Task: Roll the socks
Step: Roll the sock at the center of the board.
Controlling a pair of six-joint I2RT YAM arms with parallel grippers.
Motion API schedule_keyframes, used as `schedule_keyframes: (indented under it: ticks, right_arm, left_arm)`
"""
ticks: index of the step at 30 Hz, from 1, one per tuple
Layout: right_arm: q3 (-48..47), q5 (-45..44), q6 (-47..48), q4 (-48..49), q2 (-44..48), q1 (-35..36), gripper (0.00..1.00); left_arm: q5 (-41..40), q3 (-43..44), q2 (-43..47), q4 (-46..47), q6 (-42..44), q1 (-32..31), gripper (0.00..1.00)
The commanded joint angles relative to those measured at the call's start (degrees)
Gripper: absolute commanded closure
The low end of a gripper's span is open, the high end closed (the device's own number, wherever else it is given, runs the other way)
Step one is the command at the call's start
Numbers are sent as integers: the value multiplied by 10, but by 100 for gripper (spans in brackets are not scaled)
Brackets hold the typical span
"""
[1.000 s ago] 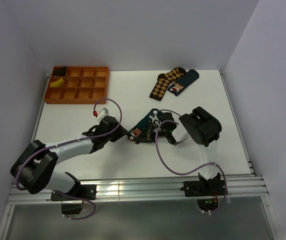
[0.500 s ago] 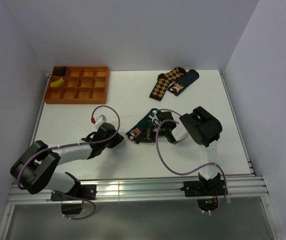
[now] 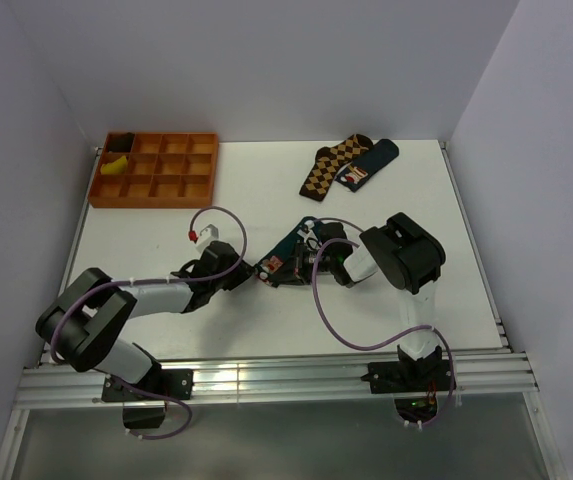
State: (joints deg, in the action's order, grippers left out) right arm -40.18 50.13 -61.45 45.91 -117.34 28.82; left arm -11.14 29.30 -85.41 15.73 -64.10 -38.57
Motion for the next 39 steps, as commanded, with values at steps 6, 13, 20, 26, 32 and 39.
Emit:
schedule_keyframes:
  ticks: [6, 13, 20, 26, 32, 39]
  right_arm:
    - [-8, -1, 12, -13, 9, -5, 100]
    - [-8, 4, 6, -6, 8, -6, 100]
    - [-9, 2, 10, -14, 9, -5, 100]
    - [-7, 4, 5, -7, 9, -5, 100]
    - [-9, 2, 10, -16, 9, -5, 100]
    - [-14, 1, 18, -33, 11, -5, 100]
  left_arm:
    - [14, 3, 0, 52, 10, 2, 61]
    - [23, 5, -9, 55, 8, 1, 59]
    - [25, -11, 6, 78, 5, 1, 58]
    - [25, -12, 7, 83, 13, 1, 58]
    - [38, -7, -15, 90, 7, 1, 57]
    - [42, -12, -16, 101, 8, 1, 50]
